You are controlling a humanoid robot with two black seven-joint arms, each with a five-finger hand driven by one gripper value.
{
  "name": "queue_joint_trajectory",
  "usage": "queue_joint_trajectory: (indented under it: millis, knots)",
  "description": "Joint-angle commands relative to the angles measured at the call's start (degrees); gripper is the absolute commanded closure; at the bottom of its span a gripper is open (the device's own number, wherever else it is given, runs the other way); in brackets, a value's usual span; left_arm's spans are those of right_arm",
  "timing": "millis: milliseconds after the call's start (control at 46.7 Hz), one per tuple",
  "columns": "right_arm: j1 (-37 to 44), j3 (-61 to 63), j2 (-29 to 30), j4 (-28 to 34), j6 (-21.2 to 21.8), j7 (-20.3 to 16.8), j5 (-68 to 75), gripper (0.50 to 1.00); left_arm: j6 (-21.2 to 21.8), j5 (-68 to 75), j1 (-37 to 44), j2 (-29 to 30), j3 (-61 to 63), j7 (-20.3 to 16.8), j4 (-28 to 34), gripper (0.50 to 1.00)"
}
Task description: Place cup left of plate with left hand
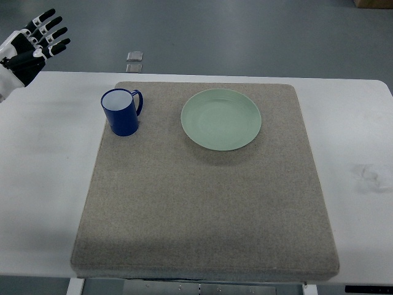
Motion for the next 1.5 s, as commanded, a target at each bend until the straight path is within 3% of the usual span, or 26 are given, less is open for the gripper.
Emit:
queue_joint_trajectory:
  millis: [0, 193, 407, 664, 1478]
  knots:
    - [0.0, 0.0, 0.0, 0.0, 0.0, 0.0, 0.0, 0.568, -2.3, -2.5, -1.9, 0.0, 0.1, 5.4, 2.9, 0.501]
    - [0.0, 0.0, 0.0, 0.0, 0.0, 0.0, 0.0, 0.568, -3.3, -15.9, -4.8, -0.5, 0.1, 21.5, 8.0, 0.501]
    - [0.0, 0.0, 0.0, 0.0, 0.0, 0.0, 0.1, 0.568, -3.3, -22.9, -5.6, -0.7, 0.1, 29.6, 7.9, 0.501]
    - [0.0, 0.0, 0.0, 0.0, 0.0, 0.0, 0.0, 0.568, -3.3, -26.8, -6.4, -3.8, 0.0, 32.7, 7.9, 0.501]
    - [-0.4, -0.1, 0.0, 2.5, 0.9, 0.0, -0.1, 0.568, -3.3, -25.9, -6.3, -4.2, 0.2, 32.6, 7.7, 0.501]
